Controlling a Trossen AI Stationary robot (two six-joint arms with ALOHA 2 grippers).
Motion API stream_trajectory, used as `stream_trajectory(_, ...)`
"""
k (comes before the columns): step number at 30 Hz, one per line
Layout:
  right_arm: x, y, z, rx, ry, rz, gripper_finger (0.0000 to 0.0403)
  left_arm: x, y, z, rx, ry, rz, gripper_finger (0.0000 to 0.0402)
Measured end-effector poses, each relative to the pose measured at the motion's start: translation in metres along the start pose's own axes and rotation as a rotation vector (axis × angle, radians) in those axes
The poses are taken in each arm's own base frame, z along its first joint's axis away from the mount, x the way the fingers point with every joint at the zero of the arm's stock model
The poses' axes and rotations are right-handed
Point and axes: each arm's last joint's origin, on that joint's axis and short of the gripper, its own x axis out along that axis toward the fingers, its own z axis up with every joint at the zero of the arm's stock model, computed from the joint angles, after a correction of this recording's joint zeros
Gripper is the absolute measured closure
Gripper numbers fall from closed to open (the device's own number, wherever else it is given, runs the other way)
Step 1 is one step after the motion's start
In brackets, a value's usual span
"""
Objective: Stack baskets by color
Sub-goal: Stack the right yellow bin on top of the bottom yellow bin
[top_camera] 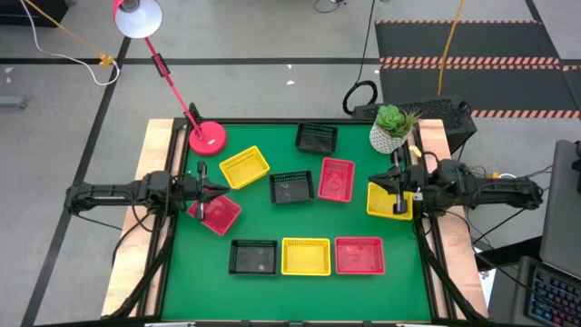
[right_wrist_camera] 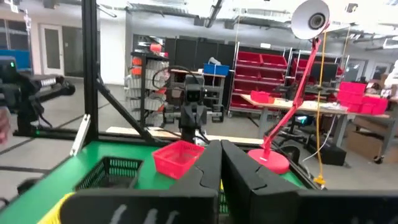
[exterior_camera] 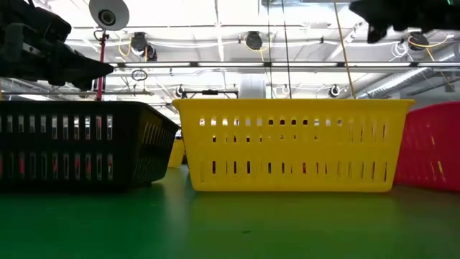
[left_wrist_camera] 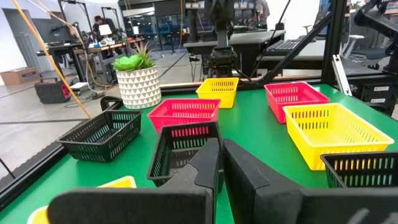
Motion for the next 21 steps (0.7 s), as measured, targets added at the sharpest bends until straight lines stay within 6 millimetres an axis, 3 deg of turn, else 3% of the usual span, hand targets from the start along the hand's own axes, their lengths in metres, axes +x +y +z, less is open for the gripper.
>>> stream_trajectory(11,0.035,0.000,0.059,0.067,0.074,0.035,0.0403,0.000,0.000,0.001,0.000,-0.007,0.003,0.0376)
stream_trajectory(21,0.053,-0.001,0.079,0.064,0.088,0.010,0.0403,0.000,0.000,0.000,0.000,-0.006,0.003,0.0376)
